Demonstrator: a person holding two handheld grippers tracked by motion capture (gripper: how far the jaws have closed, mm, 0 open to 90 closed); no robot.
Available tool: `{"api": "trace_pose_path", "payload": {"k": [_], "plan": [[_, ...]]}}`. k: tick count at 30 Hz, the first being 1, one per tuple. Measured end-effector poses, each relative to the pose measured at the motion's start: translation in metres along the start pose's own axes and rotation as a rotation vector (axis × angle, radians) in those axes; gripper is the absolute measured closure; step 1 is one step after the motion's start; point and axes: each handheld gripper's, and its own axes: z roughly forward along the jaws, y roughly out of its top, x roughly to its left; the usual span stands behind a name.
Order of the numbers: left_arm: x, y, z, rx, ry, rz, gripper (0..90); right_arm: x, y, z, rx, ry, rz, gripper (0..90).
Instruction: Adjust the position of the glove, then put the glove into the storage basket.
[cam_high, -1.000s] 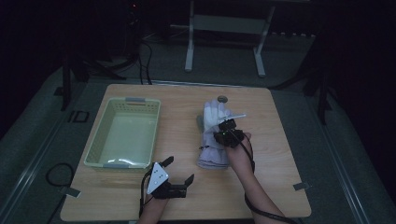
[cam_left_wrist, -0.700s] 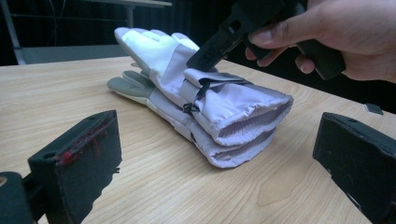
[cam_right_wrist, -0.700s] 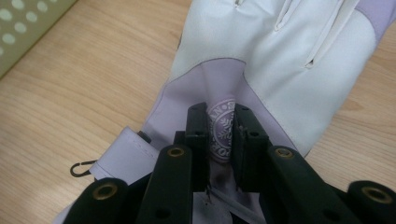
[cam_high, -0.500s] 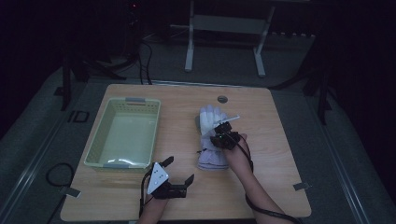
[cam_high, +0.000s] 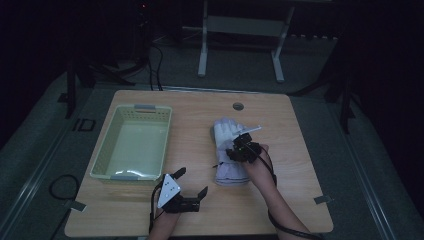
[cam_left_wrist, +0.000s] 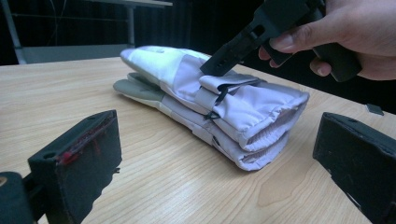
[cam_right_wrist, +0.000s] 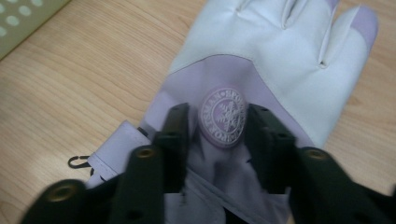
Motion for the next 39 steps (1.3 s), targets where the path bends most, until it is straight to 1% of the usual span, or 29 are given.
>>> {"api": "trace_pose_path", "payload": {"k": [1,2,4,5,6,8,10,11,12,14,15,16,17,18,19,21,23,25,26,27,28,29,30,31,32,34,36,38,39], "plan": [[0.0,0.0,0.0,-0.001,-0.001,0.0,1.1,0.0,0.0,0.0,-0.003,-0.004,-0.008,49.1],[0.0,0.0,0.0,-0.001,0.0,0.0,1.1,0.0,0.0,-0.001,-0.007,-0.004,-0.016,47.7],[0.0,0.0,0.0,-0.001,0.0,0.0,1.1,-0.002,0.0,-0.002,-0.01,0.002,-0.009,44.1],[0.0,0.0,0.0,-0.002,0.0,-0.002,1.1,-0.003,0.0,-0.004,-0.018,0.021,0.0,40.7],[0.001,0.0,0.0,-0.003,-0.001,-0.005,1.1,-0.004,0.0,-0.006,-0.022,0.027,0.004,37.3],[0.001,0.0,0.0,-0.002,-0.001,-0.014,1.1,-0.007,-0.001,-0.01,-0.03,0.056,0.001,26.7],[0.001,0.0,0.0,0.001,-0.001,-0.017,1.1,-0.009,-0.002,-0.015,-0.043,0.078,-0.001,23.0],[0.001,0.0,0.0,0.003,-0.002,-0.017,1.1,-0.01,-0.003,-0.017,-0.052,0.099,0.0,17.9],[0.001,0.0,0.0,0.006,-0.001,-0.017,1.1,-0.011,-0.004,-0.018,-0.055,0.116,0.001,16.1],[0.002,0.001,0.001,0.011,0.0,-0.02,1.1,-0.013,-0.007,-0.021,-0.053,0.13,-0.018,13.2],[0.002,0.001,0.001,0.014,0.001,-0.021,1.1,-0.014,-0.009,-0.021,-0.049,0.137,-0.021,13.6],[0.002,0.001,0.002,0.03,0.005,-0.024,1.1,-0.016,-0.01,-0.022,-0.049,0.147,-0.015,13.9],[0.002,0.001,0.002,0.03,0.005,-0.024,1.1,-0.016,-0.01,-0.022,-0.049,0.147,-0.015,13.9],[0.002,0.002,0.003,0.041,0.008,-0.024,1.1,-0.02,-0.013,-0.023,-0.054,0.172,-0.007,14.3],[0.002,0.002,0.004,0.05,0.013,-0.027,1.1,-0.021,-0.015,-0.024,-0.07,0.169,-0.015,14.5],[0.003,0.004,0.006,0.098,0.031,-0.03,1.1,-0.024,-0.018,-0.027,-0.127,0.156,-0.055,14.2],[0.003,0.007,0.008,0.121,0.028,-0.045,1.1,-0.027,-0.021,-0.03,-0.167,0.137,-0.091,13.8],[0.003,0.009,0.009,0.15,0.027,-0.049,1.1,-0.031,-0.023,-0.033,-0.194,0.144,-0.099,14.1],[0.002,0.01,0.01,0.164,0.026,-0.045,1.1,-0.033,-0.024,-0.035,-0.221,0.148,-0.109,14.2],[0.002,0.012,0.011,0.177,0.031,-0.03,1.1,-0.034,-0.025,-0.037,-0.24,0.143,-0.117,14.2],[0.0,0.014,0.012,0.195,0.034,-0.013,1.9,-0.036,-0.026,-0.039,-0.264,0.125,-0.124,14.1],[-0.001,0.015,0.012,0.205,0.026,-0.006,3.6,-0.037,-0.027,-0.041,-0.289,0.111,-0.139,14.1],[-0.001,0.017,0.012,0.201,0.006,-0.012,3.6,-0.038,-0.028,-0.043,-0.293,0.112,-0.15,14.0],[-0.001,0.018,0.013,0.199,-0.009,-0.019,3.6,-0.038,-0.029,-0.043,-0.271,0.114,-0.153,13.8],[-0.001,0.02,0.014,0.202,-0.006,-0.018,3.6,-0.039,-0.029,-0.043,-0.257,0.112,-0.149,14.1],[-0.002,0.022,0.016,0.208,-0.006,-0.02,3.6,-0.041,-0.032,-0.043,-0.259,0.12,-0.125,14.1],[-0.002,0.025,0.019,0.217,-0.009,-0.02,3.6,-0.043,-0.034,-0.043,-0.258,0.113,-0.106,13.9],[-0.002,0.028,0.02,0.22,-0.003,-0.017,3.6,-0.044,-0.035,-0.042,-0.258,0.113,-0.103,12.8],[-0.001,0.03,0.022,0.224,-0.002,-0.02,3.6,-0.044,-0.036,-0.042,-0.26,0.124,-0.107,11.8]]}}
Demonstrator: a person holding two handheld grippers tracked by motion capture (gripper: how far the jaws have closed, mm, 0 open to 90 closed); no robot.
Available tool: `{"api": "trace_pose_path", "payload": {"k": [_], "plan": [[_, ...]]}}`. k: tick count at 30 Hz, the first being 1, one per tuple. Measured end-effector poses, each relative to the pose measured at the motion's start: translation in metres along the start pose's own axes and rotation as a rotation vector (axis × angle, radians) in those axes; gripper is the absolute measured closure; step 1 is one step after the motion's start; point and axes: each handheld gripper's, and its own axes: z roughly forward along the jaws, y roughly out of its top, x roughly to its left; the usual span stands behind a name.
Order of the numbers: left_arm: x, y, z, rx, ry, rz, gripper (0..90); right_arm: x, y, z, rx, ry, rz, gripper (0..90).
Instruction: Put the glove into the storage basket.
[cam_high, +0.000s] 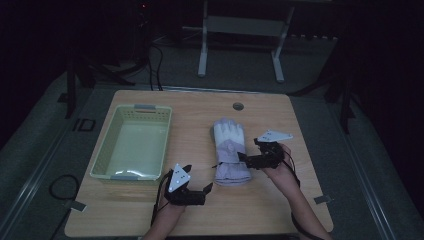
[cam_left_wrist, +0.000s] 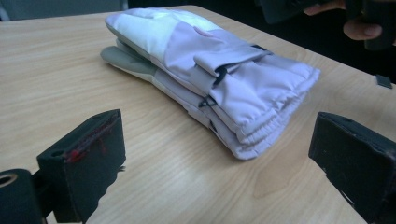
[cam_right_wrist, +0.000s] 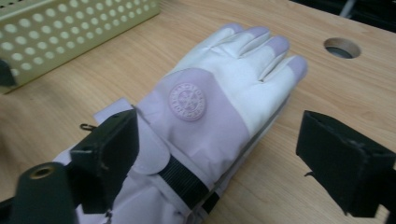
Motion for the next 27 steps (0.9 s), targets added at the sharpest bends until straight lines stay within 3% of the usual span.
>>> {"api": "trace_pose_path", "payload": {"k": [7,9,11,16,19,20,27], "plan": [[0.007,0.015,0.008,0.024,0.009,-0.024,3.7,-0.004,-0.003,0.0,-0.016,-0.012,0.014,13.8],[0.01,0.021,0.014,0.034,-0.003,-0.048,3.6,-0.004,-0.002,0.0,-0.021,-0.004,0.009,15.2],[0.01,0.028,0.019,0.062,0.012,-0.069,3.9,-0.005,-0.001,0.001,-0.018,0.006,0.004,20.0],[0.005,0.042,0.03,0.116,-0.03,-0.039,6.9,-0.008,-0.002,0.005,-0.026,0.018,0.001,28.3],[0.002,0.049,0.036,0.139,-0.06,-0.038,7.2,-0.012,-0.002,0.008,-0.029,0.009,0.02,34.2],[0.002,0.051,0.038,0.144,-0.065,-0.042,11.1,-0.012,-0.002,0.009,-0.027,0.009,0.023,36.6],[0.002,0.055,0.055,0.22,0.0,-0.101,22.5,-0.015,-0.005,0.021,0.004,-0.01,0.038,39.0]]}}
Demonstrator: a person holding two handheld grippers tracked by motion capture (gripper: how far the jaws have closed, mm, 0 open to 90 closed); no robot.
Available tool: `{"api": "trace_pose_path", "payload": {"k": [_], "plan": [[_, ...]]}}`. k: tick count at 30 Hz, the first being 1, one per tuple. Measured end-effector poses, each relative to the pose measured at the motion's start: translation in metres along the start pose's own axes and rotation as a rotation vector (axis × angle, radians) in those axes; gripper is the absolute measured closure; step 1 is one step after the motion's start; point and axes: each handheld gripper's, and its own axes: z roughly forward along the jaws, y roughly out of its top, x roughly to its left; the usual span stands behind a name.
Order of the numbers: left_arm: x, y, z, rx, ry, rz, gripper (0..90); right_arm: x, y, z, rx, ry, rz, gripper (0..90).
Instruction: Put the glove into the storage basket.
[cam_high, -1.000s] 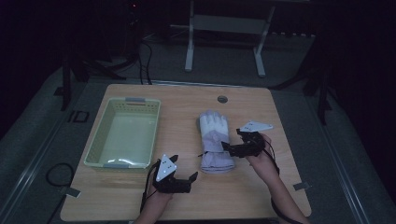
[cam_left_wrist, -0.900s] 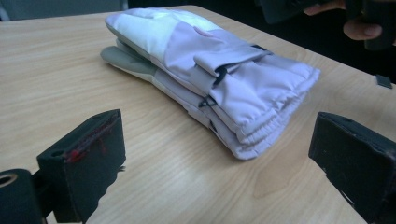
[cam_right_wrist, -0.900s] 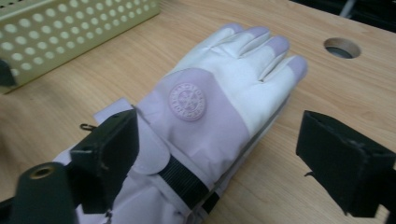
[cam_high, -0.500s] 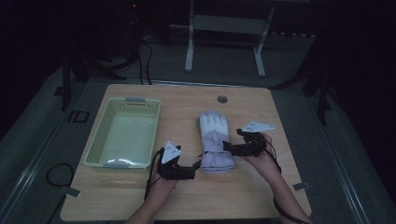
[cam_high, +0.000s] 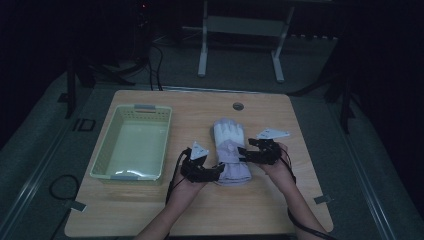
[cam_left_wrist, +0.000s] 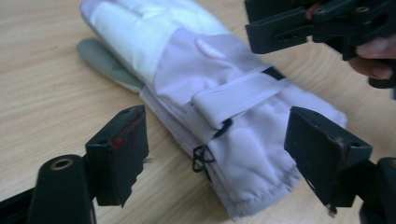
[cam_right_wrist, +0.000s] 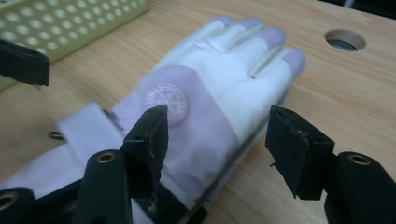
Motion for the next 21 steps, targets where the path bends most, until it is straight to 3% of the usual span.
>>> {"api": "trace_pose_path", "payload": {"k": [1,2,3,8,14,17,19,21], "plan": [[0.0,0.0,0.0,0.0,0.0,0.0,24.0,0.0,0.0,0.0,0.0,0.0,0.0,39.0],[0.001,-0.001,0.004,0.017,-0.011,-0.045,24.0,-0.001,-0.001,0.001,-0.002,-0.008,0.007,39.0],[0.001,-0.002,0.006,0.032,-0.013,-0.053,24.0,-0.004,-0.004,0.002,-0.003,-0.003,0.034,37.9],[0.0,-0.016,0.02,0.109,-0.021,-0.102,24.1,-0.008,-0.012,0.008,0.019,0.017,0.07,37.8],[0.003,-0.033,0.034,0.148,-0.052,-0.13,24.2,-0.01,-0.024,0.023,0.133,0.041,0.106,43.1],[0.005,-0.035,0.036,0.142,-0.07,-0.129,24.6,-0.013,-0.025,0.028,0.175,0.078,0.16,46.3],[0.006,-0.035,0.036,0.145,-0.082,-0.124,25.9,-0.018,-0.026,0.031,0.196,0.126,0.228,47.7],[0.007,-0.035,0.037,0.148,-0.126,-0.134,34.3,-0.024,-0.028,0.033,0.208,0.179,0.286,53.8]]}}
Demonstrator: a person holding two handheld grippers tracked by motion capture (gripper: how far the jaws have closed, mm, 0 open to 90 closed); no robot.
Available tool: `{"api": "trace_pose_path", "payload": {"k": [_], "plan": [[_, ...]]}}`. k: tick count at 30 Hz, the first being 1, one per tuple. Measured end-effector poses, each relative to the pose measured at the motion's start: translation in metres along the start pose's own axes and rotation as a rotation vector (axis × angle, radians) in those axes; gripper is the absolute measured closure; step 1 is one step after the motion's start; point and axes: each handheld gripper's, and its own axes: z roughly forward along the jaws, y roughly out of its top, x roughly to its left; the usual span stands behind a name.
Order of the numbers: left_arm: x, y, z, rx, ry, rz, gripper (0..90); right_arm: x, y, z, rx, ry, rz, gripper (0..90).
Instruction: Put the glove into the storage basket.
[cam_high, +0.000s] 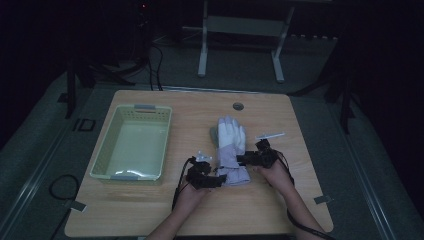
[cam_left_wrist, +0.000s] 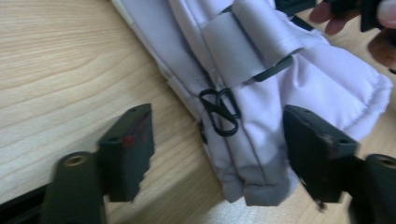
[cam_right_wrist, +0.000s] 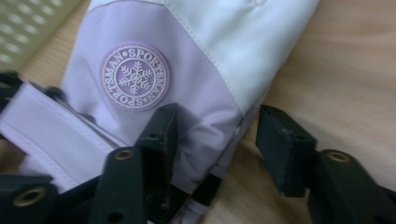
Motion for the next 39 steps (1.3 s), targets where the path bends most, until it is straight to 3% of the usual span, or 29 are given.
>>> {"api": "trace_pose_path", "payload": {"k": [2,5,9,10,14,32,39], "plan": [[0.001,0.0,0.001,0.009,-0.049,-0.007,45.7,-0.004,-0.001,0.002,0.006,0.049,0.035,58.1],[-0.002,0.003,-0.001,0.028,-0.052,0.021,58.4,-0.004,-0.001,0.002,0.005,0.068,0.052,68.5],[-0.007,0.008,-0.003,0.048,-0.025,0.048,69.4,0.005,0.0,-0.001,0.003,0.019,0.004,77.3],[-0.008,0.01,-0.004,0.057,-0.026,0.046,70.8,0.015,0.001,-0.003,-0.001,-0.042,-0.046,80.1],[-0.006,0.013,-0.007,0.071,-0.036,0.042,72.9,0.025,0.002,-0.007,-0.012,-0.093,-0.091,81.8],[-0.009,0.043,-0.05,0.08,-0.056,0.131,74.5,0.061,0.024,-0.034,-0.098,-0.11,-0.124,82.6],[-0.005,0.049,-0.065,0.091,-0.057,0.155,74.5,0.073,0.033,-0.035,-0.113,-0.107,-0.14,82.7]]}}
